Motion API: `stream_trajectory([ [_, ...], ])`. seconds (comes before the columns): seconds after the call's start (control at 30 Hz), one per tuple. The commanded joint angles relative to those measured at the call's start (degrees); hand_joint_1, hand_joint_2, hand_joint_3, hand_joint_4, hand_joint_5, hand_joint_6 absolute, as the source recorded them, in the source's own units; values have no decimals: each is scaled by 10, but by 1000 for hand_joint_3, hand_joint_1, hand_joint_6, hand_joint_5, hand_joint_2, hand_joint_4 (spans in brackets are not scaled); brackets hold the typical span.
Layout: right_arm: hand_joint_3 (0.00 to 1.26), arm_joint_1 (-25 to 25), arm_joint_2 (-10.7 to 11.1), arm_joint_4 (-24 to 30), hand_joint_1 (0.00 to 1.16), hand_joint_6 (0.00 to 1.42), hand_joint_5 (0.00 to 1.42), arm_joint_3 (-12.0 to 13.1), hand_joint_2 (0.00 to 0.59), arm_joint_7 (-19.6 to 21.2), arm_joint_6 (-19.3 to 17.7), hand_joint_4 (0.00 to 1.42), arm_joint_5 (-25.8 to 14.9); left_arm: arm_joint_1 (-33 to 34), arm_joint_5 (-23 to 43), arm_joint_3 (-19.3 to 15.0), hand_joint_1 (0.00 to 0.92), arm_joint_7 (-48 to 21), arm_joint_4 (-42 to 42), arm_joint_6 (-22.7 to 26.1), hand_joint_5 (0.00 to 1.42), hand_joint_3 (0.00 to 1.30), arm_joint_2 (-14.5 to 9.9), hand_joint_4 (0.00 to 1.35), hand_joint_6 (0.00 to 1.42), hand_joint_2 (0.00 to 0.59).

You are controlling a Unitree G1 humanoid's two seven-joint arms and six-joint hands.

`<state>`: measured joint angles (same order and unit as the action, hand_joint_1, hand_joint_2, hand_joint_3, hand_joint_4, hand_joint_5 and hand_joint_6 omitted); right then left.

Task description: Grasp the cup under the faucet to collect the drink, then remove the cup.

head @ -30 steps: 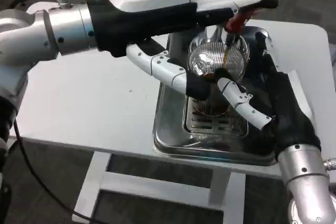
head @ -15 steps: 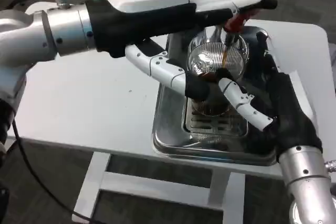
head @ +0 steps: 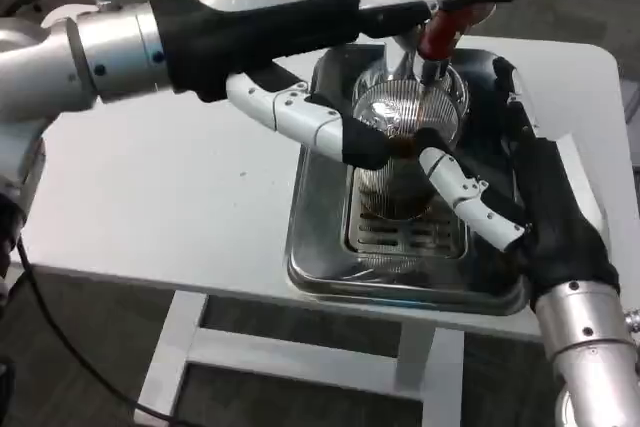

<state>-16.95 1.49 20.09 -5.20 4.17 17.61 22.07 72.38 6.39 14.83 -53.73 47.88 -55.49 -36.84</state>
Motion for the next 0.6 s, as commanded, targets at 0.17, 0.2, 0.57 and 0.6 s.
stream_trajectory([
  [0.17, 0, 5, -3, 7, 511, 1, 0, -2, 321, 2, 1, 0, -2, -29, 4, -17, 0, -60, 13, 41, 0, 37, 8, 0, 267, 46],
  [0.2, 0, 4, -3, 7, 511, 1, 0, -2, 321, 1, 1, 0, -2, -29, 8, -22, 0, -62, 14, 43, 0, 36, 10, 0, 267, 46],
  [0.57, 0, -6, -4, -4, 514, 1, 0, -1, 322, 2, 2, 0, -3, -21, 32, -68, 0, -88, 38, 62, 0, 2, 32, 0, 266, 38],
  [0.6, 0, -7, -4, -6, 514, 1, 0, -1, 322, 2, 2, 0, -3, -20, 33, -74, 0, -89, 42, 63, 0, 0, 34, 0, 266, 38],
])
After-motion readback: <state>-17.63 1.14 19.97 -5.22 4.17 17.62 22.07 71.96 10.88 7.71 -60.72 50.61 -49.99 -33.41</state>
